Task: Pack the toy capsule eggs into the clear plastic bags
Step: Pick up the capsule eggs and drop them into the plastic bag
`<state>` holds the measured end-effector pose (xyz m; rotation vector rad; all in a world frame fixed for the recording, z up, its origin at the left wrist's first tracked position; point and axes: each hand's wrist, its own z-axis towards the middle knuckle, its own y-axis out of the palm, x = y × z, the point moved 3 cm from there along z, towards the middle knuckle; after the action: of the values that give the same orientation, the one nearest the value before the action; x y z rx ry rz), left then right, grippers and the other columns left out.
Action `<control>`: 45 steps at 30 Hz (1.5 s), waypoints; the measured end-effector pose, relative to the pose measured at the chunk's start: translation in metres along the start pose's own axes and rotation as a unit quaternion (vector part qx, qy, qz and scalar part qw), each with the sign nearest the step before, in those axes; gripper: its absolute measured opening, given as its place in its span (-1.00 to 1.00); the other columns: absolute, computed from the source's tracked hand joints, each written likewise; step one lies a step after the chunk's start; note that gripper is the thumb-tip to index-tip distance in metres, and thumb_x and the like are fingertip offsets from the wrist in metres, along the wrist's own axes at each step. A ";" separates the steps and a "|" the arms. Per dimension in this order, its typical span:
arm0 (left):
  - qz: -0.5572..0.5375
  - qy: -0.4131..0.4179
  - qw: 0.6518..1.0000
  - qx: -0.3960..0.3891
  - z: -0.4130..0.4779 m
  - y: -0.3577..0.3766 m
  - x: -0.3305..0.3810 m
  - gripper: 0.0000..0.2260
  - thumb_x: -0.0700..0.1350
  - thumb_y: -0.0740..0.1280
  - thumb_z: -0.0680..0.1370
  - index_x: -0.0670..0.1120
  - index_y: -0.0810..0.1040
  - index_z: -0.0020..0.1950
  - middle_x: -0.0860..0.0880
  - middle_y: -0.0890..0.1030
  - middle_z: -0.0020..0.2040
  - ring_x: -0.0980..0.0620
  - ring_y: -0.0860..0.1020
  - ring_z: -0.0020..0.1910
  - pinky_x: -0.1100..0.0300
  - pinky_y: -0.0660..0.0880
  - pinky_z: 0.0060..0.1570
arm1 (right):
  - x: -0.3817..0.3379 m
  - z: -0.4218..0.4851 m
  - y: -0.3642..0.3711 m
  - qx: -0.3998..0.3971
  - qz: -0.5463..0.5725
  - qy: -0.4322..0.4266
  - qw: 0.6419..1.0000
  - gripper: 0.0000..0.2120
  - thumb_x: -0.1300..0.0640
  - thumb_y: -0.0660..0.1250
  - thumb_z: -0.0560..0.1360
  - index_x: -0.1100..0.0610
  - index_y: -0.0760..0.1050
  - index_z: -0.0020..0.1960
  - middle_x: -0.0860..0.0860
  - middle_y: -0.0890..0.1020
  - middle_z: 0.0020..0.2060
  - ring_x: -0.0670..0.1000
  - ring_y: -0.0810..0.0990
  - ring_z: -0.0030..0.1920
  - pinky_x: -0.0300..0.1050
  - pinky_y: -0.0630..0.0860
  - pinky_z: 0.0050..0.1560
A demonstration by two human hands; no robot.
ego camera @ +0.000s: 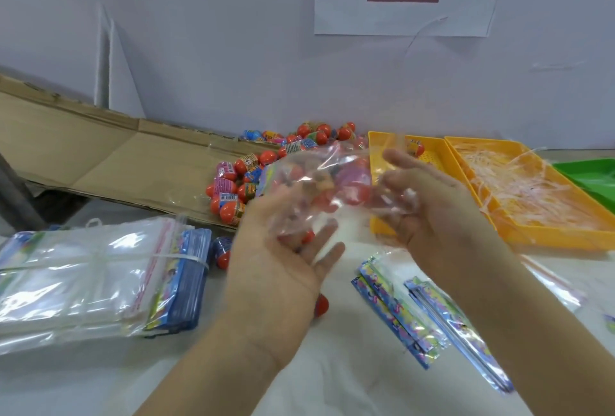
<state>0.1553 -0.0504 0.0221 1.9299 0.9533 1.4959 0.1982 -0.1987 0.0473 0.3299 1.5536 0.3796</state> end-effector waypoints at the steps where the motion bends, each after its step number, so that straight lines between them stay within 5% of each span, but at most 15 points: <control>1: -0.005 0.036 0.999 0.030 0.001 -0.003 0.004 -0.66 -0.01 0.42 0.27 -0.11 0.67 -0.01 -0.10 0.68 0.05 -0.13 0.62 0.03 -0.04 0.51 0.17 | -0.006 0.001 -0.002 0.003 0.017 -0.009 1.000 -0.74 0.37 0.30 0.40 0.07 0.68 -0.17 0.00 0.64 -0.35 -0.06 0.61 -0.36 -0.20 0.55 -0.36; 4: 0.071 0.167 0.975 0.128 0.005 -0.014 0.020 -0.72 0.05 0.31 0.45 0.03 0.61 0.11 0.01 0.67 0.09 0.03 0.62 0.08 0.10 0.52 0.15 | -0.024 0.002 -0.005 -0.031 0.038 -0.025 0.998 -0.71 0.37 0.27 0.32 0.07 0.70 -0.24 0.00 0.56 -0.38 -0.05 0.56 -0.42 -0.26 0.49 -0.42; 7: 0.293 0.306 0.906 0.021 0.006 -0.011 0.035 -0.51 0.17 0.37 0.24 0.14 0.58 0.16 0.13 0.65 0.15 0.18 0.57 0.16 0.23 0.47 0.11 | -0.029 -0.001 -0.007 -0.055 -0.052 -0.005 0.997 -0.68 0.41 0.23 0.44 0.09 0.67 -0.10 0.05 0.52 -0.39 0.05 0.50 -0.36 -0.30 0.39 -0.48; 10: 0.456 0.258 0.839 -0.150 0.007 -0.004 0.031 -0.43 0.23 0.46 0.19 0.27 0.55 0.21 0.32 0.57 0.23 0.33 0.50 0.25 0.22 0.44 0.21 | -0.026 -0.005 -0.004 -0.089 -0.078 0.030 0.993 -0.71 0.41 0.23 0.49 0.16 0.61 0.08 0.07 0.56 -0.43 0.03 0.62 -0.42 -0.25 0.50 -0.57; 13: 0.527 0.167 0.806 -0.212 0.007 -0.006 0.018 -0.41 0.23 0.56 0.16 0.28 0.57 0.18 0.25 0.64 0.14 0.24 0.61 0.12 0.15 0.59 0.08 | -0.020 -0.007 0.002 -0.102 -0.094 0.040 0.990 -0.77 0.35 0.27 0.50 0.17 0.58 0.10 0.09 0.58 -0.36 0.03 0.66 -0.33 -0.16 0.59 -0.47; 15: 0.516 0.156 0.817 -0.206 0.008 -0.006 0.014 -0.54 0.16 0.61 0.21 0.17 0.65 0.07 0.11 0.72 -0.05 0.09 0.70 -0.09 0.16 0.65 -0.07 | -0.018 -0.006 0.004 -0.111 -0.069 0.050 0.990 -0.82 0.18 0.31 0.50 0.15 0.58 0.08 0.10 0.67 -0.24 0.09 0.69 -0.18 -0.07 0.64 -0.29; 20: 0.384 0.167 0.901 -0.110 0.017 -0.009 0.021 -0.84 0.05 0.47 0.23 0.08 0.72 -0.23 0.00 0.71 -0.28 0.08 0.65 -0.41 0.30 0.56 -0.38 | -0.015 -0.001 0.002 -0.115 0.093 0.045 0.988 -0.43 -0.12 0.36 0.31 0.11 0.44 0.25 0.21 0.63 0.09 0.19 0.61 0.10 0.07 0.58 0.11; 24: 0.317 0.151 0.934 -0.060 0.019 -0.012 0.022 -0.84 0.06 0.46 0.20 0.05 0.70 -0.28 -0.04 0.72 -0.22 0.00 0.67 -0.35 0.10 0.64 -0.38 | 0.005 0.000 0.006 -0.149 -0.008 0.096 0.984 -0.26 -0.23 0.52 0.11 0.05 0.55 0.23 0.17 0.64 0.11 0.07 0.65 0.01 0.00 0.61 -0.07; 27: 0.321 0.168 0.931 -0.037 0.020 -0.012 0.024 -0.86 0.04 0.45 0.23 0.04 0.68 -0.27 -0.06 0.71 -0.24 -0.04 0.68 -0.33 -0.04 0.66 -0.32 | 0.017 -0.002 0.011 -0.186 -0.153 0.045 0.970 -0.68 -0.12 0.48 0.30 0.00 0.68 -0.01 0.05 0.69 -0.10 0.04 0.65 -0.13 0.02 0.63 -0.06; 31: 0.346 0.186 0.918 -0.057 0.018 -0.010 0.023 -0.73 0.08 0.47 0.21 0.01 0.64 -0.16 -0.04 0.70 -0.28 0.01 0.67 -0.39 0.15 0.62 -0.41 | 0.019 -0.003 0.007 -0.115 -0.167 -0.043 0.978 -0.72 -0.06 0.47 0.26 0.04 0.69 -0.08 0.08 0.71 -0.16 0.13 0.65 -0.14 0.28 0.59 -0.02; 34: 0.385 0.173 0.903 -0.081 0.017 -0.010 0.022 -0.47 0.16 0.51 0.13 0.00 0.62 0.03 -0.10 0.72 -0.18 -0.04 0.67 -0.28 0.21 0.60 -0.37 | 0.015 -0.005 0.008 -0.110 -0.167 -0.064 0.978 -0.83 0.01 0.44 0.29 0.04 0.70 -0.16 0.04 0.69 -0.26 0.05 0.66 -0.24 0.13 0.65 -0.20; 37: 0.377 0.134 0.912 -0.095 0.021 -0.012 0.020 -0.52 0.12 0.54 0.12 -0.02 0.69 -0.01 -0.19 0.71 -0.18 -0.18 0.58 -0.24 0.16 0.58 -0.33 | 0.015 -0.006 0.010 -0.114 -0.176 -0.077 0.975 -0.87 0.06 0.42 0.33 0.03 0.69 -0.16 0.05 0.69 -0.27 0.07 0.66 -0.26 0.14 0.65 -0.26; 41: 0.300 0.107 0.944 -0.080 0.025 -0.014 0.021 -0.61 0.03 0.55 0.11 -0.06 0.71 -0.12 -0.15 0.72 -0.15 -0.10 0.67 -0.20 0.02 0.64 -0.13 | 0.019 -0.006 0.011 -0.121 -0.143 -0.073 0.980 -0.81 0.02 0.44 0.30 -0.02 0.68 -0.09 -0.01 0.70 -0.20 -0.02 0.67 -0.23 -0.04 0.64 -0.26; 45: 0.235 0.125 0.961 -0.069 0.027 -0.015 0.027 -0.74 -0.04 0.54 0.06 -0.03 0.70 -0.28 -0.03 0.71 -0.26 0.08 0.67 -0.33 0.17 0.64 -0.32 | 0.025 -0.002 0.007 -0.134 -0.215 -0.031 0.967 -0.51 -0.12 0.52 0.16 -0.09 0.62 0.08 -0.03 0.68 -0.05 0.02 0.67 -0.03 0.00 0.59 0.06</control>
<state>0.1816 -0.0194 0.0204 1.9843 0.4805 2.0526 0.1956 -0.1816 0.0282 -0.2043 1.4433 0.2296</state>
